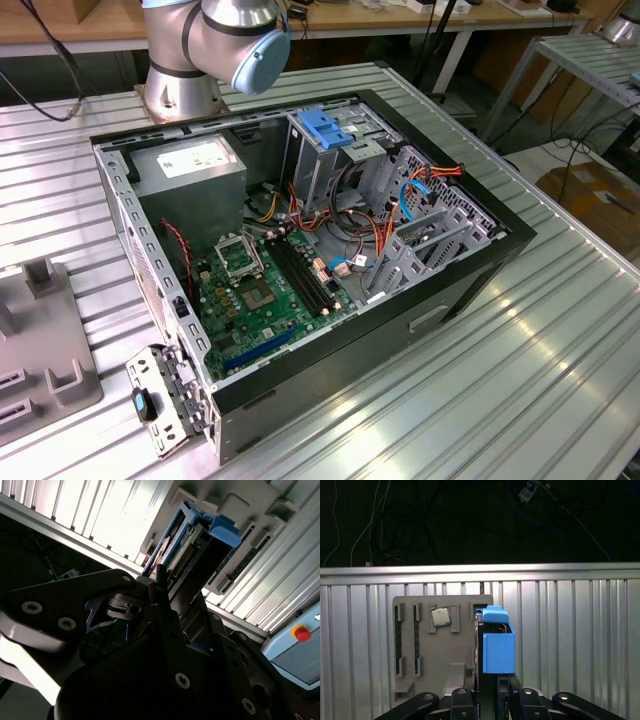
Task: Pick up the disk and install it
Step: 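Pick up the disk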
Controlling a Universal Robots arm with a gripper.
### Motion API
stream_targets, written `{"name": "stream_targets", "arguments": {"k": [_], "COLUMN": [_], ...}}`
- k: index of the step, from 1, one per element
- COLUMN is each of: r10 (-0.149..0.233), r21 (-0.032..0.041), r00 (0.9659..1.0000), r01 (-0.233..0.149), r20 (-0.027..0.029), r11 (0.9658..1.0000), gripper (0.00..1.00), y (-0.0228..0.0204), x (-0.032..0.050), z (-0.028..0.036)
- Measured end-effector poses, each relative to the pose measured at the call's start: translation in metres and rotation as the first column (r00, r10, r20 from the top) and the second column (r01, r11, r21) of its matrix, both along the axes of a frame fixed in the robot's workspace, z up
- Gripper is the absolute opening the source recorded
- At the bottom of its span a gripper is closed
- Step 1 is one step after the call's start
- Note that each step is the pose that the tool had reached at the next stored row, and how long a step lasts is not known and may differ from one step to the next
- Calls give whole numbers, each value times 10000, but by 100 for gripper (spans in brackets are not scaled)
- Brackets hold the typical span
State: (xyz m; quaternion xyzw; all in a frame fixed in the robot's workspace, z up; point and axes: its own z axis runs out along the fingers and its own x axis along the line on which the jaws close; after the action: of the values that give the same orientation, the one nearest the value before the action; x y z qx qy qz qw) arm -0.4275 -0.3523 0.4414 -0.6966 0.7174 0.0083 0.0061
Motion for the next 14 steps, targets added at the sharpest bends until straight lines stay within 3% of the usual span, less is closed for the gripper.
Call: {"name": "stream_targets", "arguments": {"k": [5, 9, 14], "r10": [0, 0, 0], "r21": [0, -1, 0], "r00": [10000, 10000, 10000], "r01": [0, 0, 0], "r20": [0, 0, 0], "r11": [10000, 10000, 10000], "gripper": [35, 35, 35], "y": [0, 0, 0], "x": [0, 0, 0], "z": [3, 72, 111]}}
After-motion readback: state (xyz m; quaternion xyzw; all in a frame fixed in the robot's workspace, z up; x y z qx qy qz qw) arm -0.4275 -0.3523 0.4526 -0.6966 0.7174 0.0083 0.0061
